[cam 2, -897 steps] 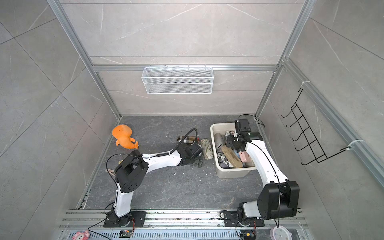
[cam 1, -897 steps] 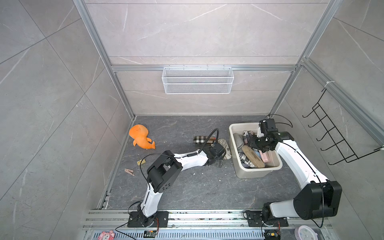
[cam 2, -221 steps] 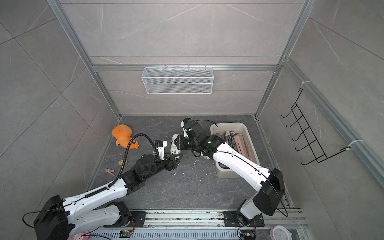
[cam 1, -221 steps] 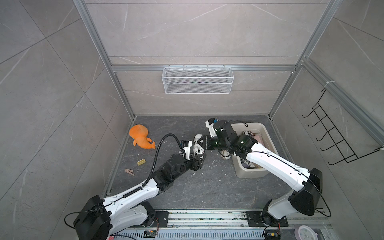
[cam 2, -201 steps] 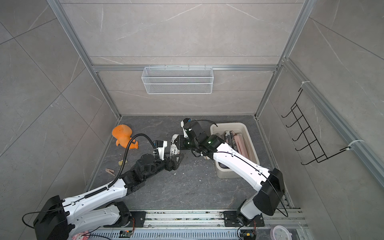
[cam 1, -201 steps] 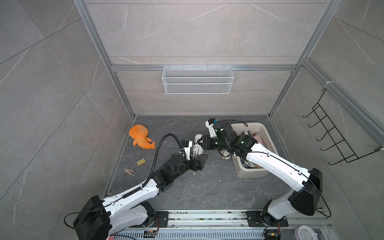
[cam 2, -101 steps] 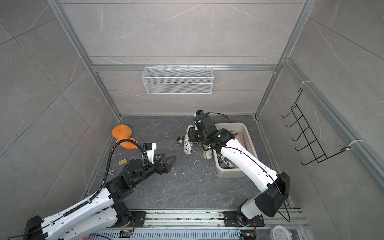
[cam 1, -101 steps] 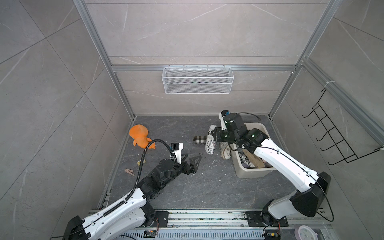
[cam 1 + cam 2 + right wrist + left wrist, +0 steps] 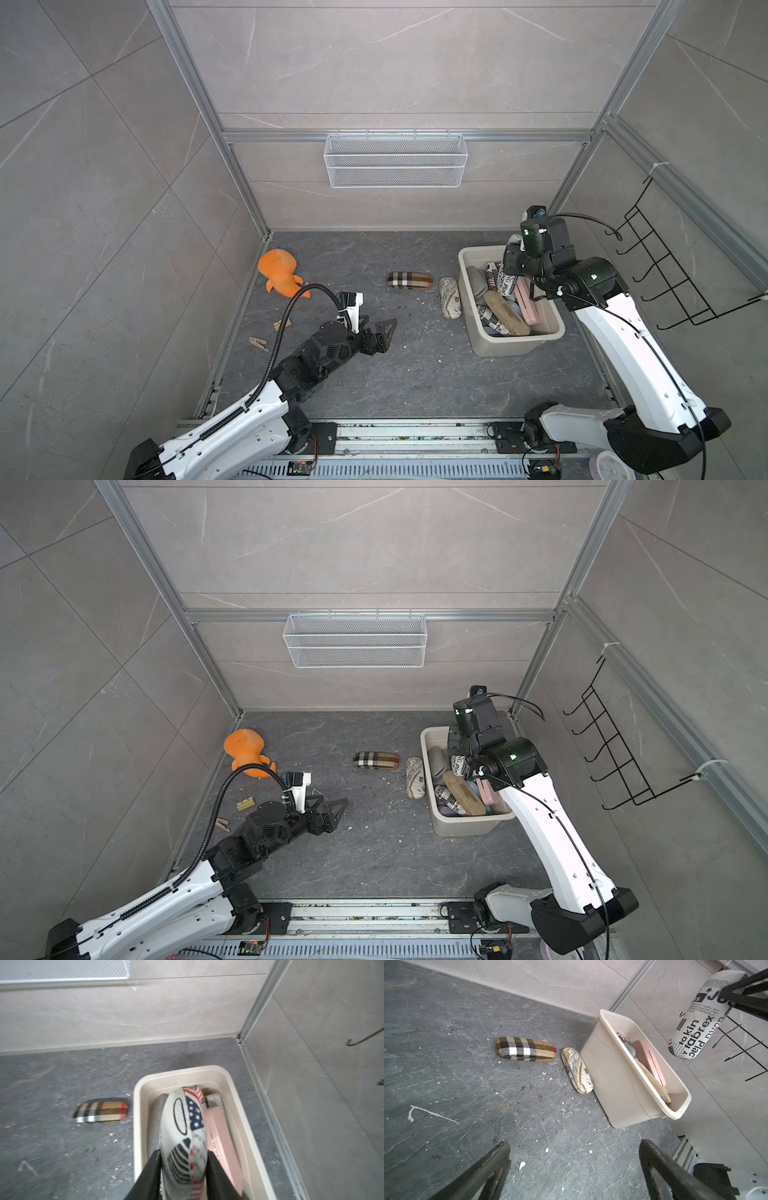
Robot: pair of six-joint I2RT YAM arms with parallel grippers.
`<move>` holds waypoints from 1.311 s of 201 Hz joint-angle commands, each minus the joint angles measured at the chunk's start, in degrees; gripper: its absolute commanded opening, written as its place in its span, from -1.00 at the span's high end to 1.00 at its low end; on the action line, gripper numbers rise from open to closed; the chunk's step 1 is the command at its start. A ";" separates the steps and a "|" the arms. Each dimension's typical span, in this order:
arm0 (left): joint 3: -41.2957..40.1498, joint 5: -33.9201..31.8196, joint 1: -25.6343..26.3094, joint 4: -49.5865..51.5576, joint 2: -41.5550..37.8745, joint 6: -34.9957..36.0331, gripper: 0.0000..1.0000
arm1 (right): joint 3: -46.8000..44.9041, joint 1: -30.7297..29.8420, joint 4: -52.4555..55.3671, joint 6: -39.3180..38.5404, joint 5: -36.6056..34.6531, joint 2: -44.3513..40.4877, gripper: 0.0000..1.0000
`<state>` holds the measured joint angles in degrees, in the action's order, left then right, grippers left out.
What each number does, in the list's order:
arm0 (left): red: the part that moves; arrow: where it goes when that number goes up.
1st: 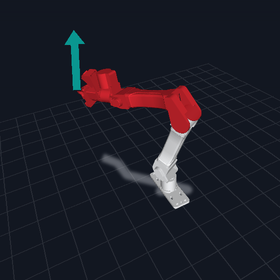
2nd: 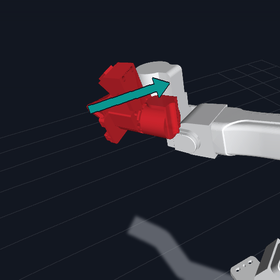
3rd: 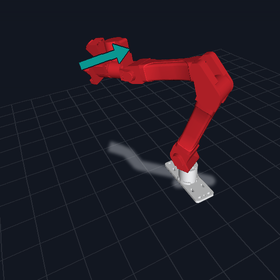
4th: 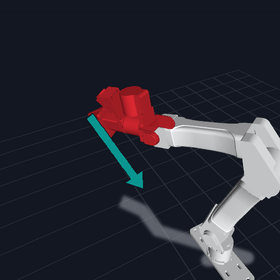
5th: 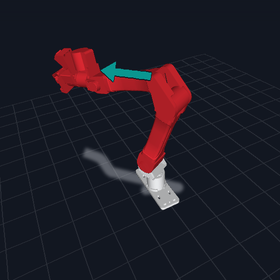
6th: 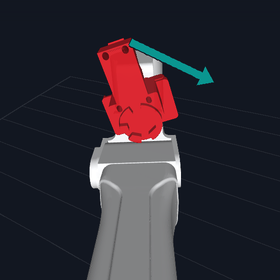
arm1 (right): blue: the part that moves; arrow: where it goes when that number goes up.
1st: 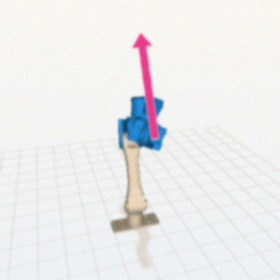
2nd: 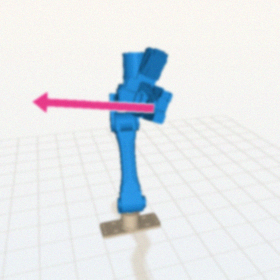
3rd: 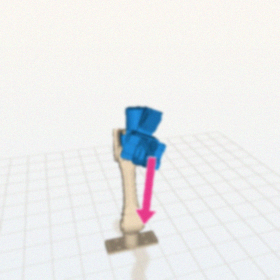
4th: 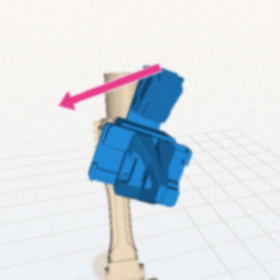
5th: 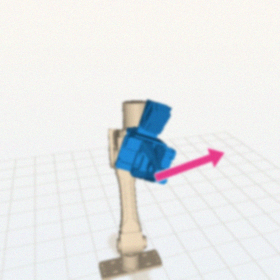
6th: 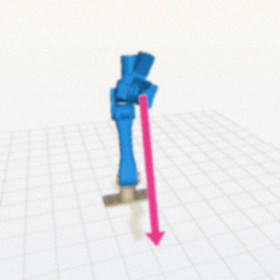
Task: Put the glasses cases into the storage boxes
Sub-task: Pick up the glasses case at the center of the board, then place the glasses case in the storage box.
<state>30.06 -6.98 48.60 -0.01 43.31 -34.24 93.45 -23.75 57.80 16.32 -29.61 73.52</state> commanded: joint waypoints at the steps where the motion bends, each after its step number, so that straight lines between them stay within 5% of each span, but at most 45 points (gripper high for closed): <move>1: -0.31 -0.35 -0.02 0.33 -0.67 -0.10 -0.97 | -0.64 0.50 4.96 -2.85 -11.45 1.34 0.30; 43: -0.29 -0.43 0.01 0.69 -0.72 -0.28 -0.97 | -1.96 3.26 3.83 -5.97 -14.28 5.13 0.30; 121: -0.35 -0.75 -0.04 0.79 0.28 -0.47 -0.97 | -15.40 2.16 2.35 -6.32 -1.41 6.80 0.30; 182: 3.08 0.13 0.00 0.98 6.68 0.08 -0.96 | -15.73 1.78 3.69 -4.26 2.69 11.20 0.12; 200: 3.11 0.01 -0.05 0.62 7.20 -0.12 -0.96 | -15.89 1.62 3.72 -2.73 5.20 10.15 -0.16; 230: 4.98 -0.22 0.00 1.70 9.33 1.05 -0.96 | -14.66 1.52 2.89 -0.73 8.89 5.29 -0.28; 250: 8.92 -1.79 -0.21 4.31 13.85 2.74 -0.96 | -14.43 1.52 3.06 0.53 8.33 4.54 -0.19; 263: 12.45 -1.31 -1.50 5.79 18.52 3.54 -0.96 | -16.20 1.58 2.58 1.46 6.70 4.08 0.04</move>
<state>36.34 -7.44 48.47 3.44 56.31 -33.58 78.00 -21.96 60.01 14.35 -22.24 79.13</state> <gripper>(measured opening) 0.982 0.557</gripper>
